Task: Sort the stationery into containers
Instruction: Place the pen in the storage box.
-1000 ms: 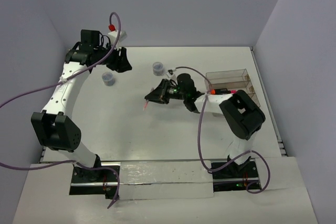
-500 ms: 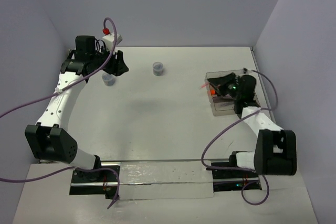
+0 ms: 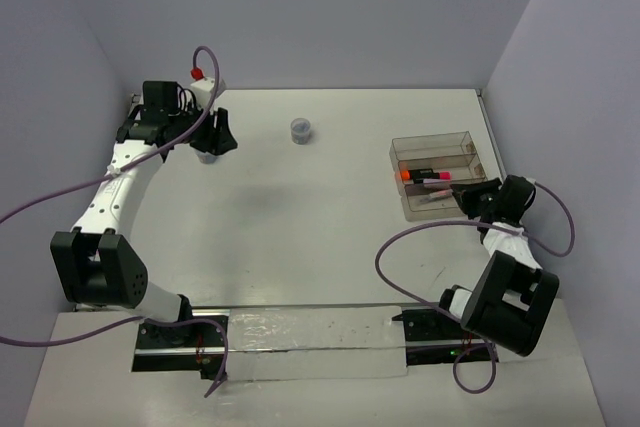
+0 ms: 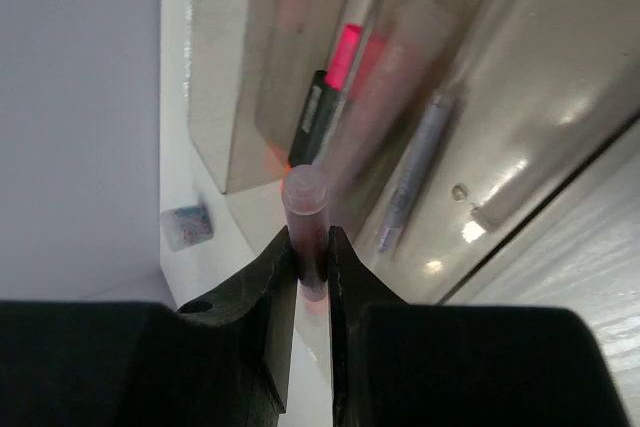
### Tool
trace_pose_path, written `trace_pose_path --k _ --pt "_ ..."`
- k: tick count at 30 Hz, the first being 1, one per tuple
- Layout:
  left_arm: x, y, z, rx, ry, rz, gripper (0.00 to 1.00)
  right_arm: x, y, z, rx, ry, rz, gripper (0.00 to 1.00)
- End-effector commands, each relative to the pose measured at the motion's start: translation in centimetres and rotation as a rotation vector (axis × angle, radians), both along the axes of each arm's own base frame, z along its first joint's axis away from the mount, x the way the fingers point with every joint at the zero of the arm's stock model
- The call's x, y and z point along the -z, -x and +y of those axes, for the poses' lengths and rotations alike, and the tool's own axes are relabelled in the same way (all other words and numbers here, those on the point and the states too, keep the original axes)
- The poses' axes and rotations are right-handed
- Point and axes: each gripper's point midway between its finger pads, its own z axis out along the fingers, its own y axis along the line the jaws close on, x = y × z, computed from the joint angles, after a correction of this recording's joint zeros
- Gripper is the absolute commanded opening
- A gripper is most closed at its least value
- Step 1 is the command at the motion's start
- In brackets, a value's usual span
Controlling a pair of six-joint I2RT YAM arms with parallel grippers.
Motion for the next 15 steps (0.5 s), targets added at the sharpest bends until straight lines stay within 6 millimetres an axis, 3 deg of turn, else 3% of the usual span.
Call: trace_pose_path --k 1,7,15 --pt "-0.6 -0.2 0.5 0.003 -0.012 -0.052 0.59 1.5 0.3 -0.5 0.003 0.008 0.036 0.0" --pt "-0.5 -0.2 0.8 0.002 -0.022 -0.047 0.59 2.5 0.3 -0.2 -0.006 -0.017 0.05 0.0" --pt "-0.5 -0.4 0.8 -0.002 -0.016 -0.038 0.59 1.4 -0.1 -0.3 -0.006 -0.014 0.021 0.0"
